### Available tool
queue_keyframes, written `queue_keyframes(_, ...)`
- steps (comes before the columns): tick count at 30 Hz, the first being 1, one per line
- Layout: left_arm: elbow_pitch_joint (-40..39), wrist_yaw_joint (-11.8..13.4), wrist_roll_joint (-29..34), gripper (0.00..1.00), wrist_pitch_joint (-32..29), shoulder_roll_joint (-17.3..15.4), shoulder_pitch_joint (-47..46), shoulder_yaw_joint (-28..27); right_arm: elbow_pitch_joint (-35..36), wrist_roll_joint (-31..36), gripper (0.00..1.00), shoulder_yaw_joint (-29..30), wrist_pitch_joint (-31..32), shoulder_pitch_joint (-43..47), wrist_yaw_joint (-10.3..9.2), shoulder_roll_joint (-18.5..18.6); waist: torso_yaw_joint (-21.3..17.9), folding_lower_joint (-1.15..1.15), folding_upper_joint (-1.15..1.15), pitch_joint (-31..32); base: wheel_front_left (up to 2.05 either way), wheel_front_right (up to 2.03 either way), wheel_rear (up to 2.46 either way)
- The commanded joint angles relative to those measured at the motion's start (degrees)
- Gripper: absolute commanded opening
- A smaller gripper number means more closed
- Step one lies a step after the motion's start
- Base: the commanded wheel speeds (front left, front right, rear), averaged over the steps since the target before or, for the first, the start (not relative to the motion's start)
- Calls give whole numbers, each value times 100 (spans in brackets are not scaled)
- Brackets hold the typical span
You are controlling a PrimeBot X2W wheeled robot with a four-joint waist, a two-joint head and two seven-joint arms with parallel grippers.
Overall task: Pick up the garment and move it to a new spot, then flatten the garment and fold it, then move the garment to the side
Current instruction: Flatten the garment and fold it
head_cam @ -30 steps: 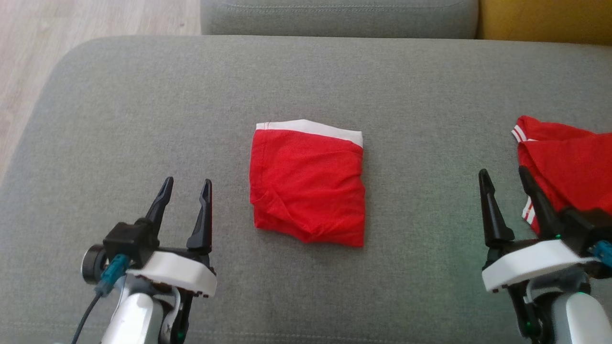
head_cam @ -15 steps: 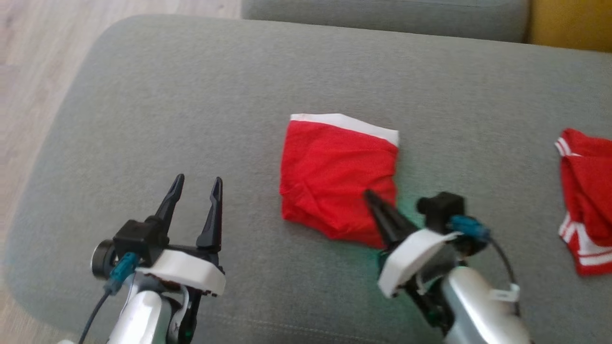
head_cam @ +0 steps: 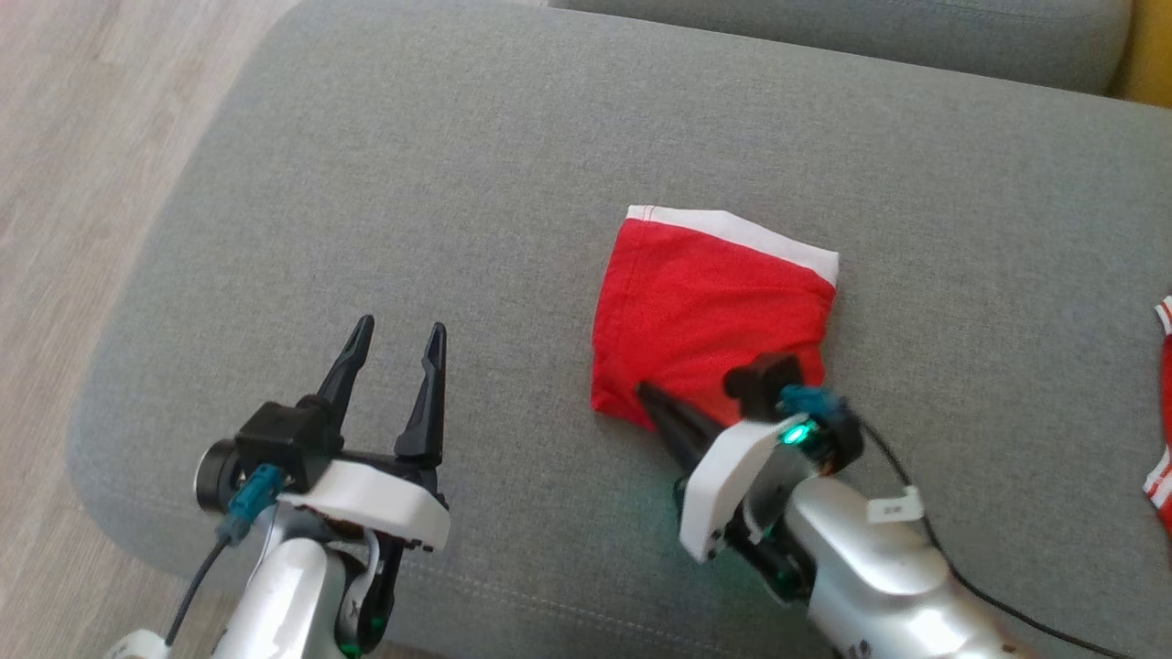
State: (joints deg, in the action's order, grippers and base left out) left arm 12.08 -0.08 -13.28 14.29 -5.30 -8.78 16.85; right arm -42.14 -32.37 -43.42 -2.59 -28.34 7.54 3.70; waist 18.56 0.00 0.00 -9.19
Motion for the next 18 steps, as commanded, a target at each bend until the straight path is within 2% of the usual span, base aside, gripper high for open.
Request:
queue_keyframes(1, -156, -34, -60, 100, 68, -32, -276, -173, 100, -103, 0, -187, -79, -169, -5, -82, 6, 0, 0, -5, 0, 0, 0)
queue_keyframes(7, -158, -42, -49, 100, 70, -18, -287, -221, -77, -530, 0, -937, -205, -372, -5, -82, -5, 0, 0, -9, 0, 0, 0)
queue_keyframes(16, -250, 20, -13, 100, 70, -47, -96, -377, 254, -816, 0, -890, -909, -463, -5, -82, -296, 0, 0, 183, 0, 0, 0)
queue_keyframes(17, -262, 29, -11, 100, 70, -58, -64, -399, 290, -827, 15, -762, -966, -430, -5, -82, -348, 0, 0, 214, 0, 0, 0)
queue_keyframes(18, -272, 37, -8, 100, 70, -69, -34, -420, 309, -812, 99, -607, -1013, -389, -5, -82, -401, 0, 0, 250, 0, 0, 0)
